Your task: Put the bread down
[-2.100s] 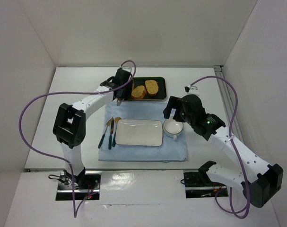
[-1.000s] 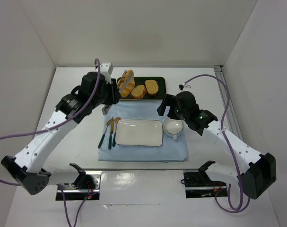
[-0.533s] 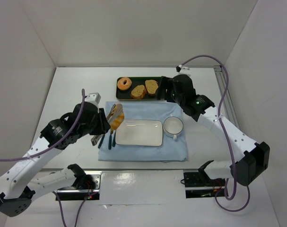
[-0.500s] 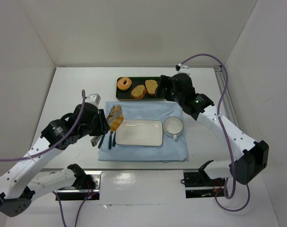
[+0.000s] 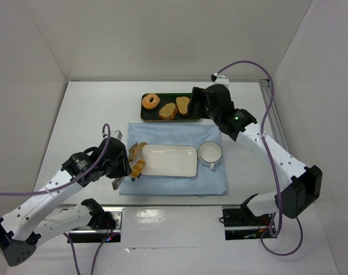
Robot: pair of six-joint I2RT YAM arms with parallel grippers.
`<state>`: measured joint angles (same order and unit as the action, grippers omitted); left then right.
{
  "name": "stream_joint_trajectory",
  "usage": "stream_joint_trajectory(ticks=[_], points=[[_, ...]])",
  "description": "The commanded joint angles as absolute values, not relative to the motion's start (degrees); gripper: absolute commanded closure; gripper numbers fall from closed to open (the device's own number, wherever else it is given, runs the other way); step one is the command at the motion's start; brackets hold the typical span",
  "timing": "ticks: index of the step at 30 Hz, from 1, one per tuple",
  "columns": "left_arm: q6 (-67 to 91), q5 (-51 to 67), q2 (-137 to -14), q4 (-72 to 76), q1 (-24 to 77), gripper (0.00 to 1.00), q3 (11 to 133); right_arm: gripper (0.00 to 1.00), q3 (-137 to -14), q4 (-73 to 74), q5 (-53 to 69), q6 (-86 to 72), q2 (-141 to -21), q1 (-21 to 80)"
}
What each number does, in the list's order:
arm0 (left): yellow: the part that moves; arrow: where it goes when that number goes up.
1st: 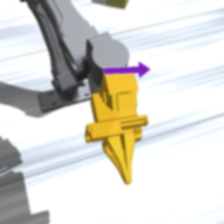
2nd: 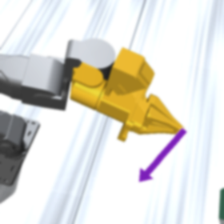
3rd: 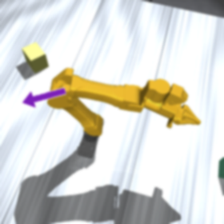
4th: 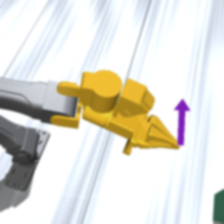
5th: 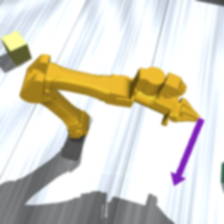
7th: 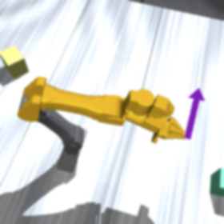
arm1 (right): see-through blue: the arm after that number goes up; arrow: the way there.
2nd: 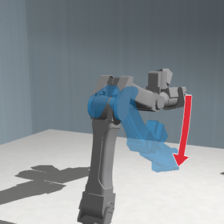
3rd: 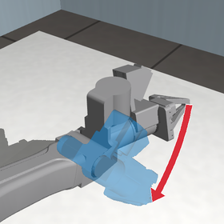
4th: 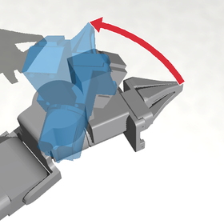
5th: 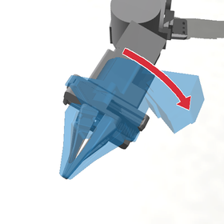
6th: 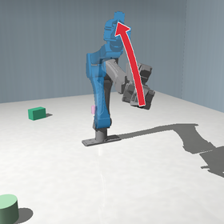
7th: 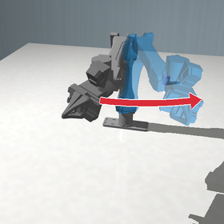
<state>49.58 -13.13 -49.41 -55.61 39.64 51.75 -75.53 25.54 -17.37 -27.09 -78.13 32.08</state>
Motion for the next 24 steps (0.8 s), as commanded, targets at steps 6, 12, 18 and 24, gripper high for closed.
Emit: stream_joint_trajectory(ticks=[6, 12, 18, 24], points=[[51.9, -10.9, -49.0, -49.5, 39.9, 0.58, 51.9, 0.01, -76.3, 26.2, -18.8, -26.3, -75.9, 31.7], [51.9, -10.4, -51.5, -45.7, 39.9, 0.58, 53.1, 0.01, -75.7, 26.2, -18.8, -26.3, -75.9, 31.7], [51.4, -9.3, -54.8, -42.7, 39.9, 0.58, 53.1, 0.01, -74.5, 26.2, -19.3, -26.3, -74.9, 31.7], [50.9, -9.3, -55.9, -41.0, 39.9, 0.58, 52.6, 0.01, -74.0, 26.2, -19.3, -26.3, -74.3, 31.7]])
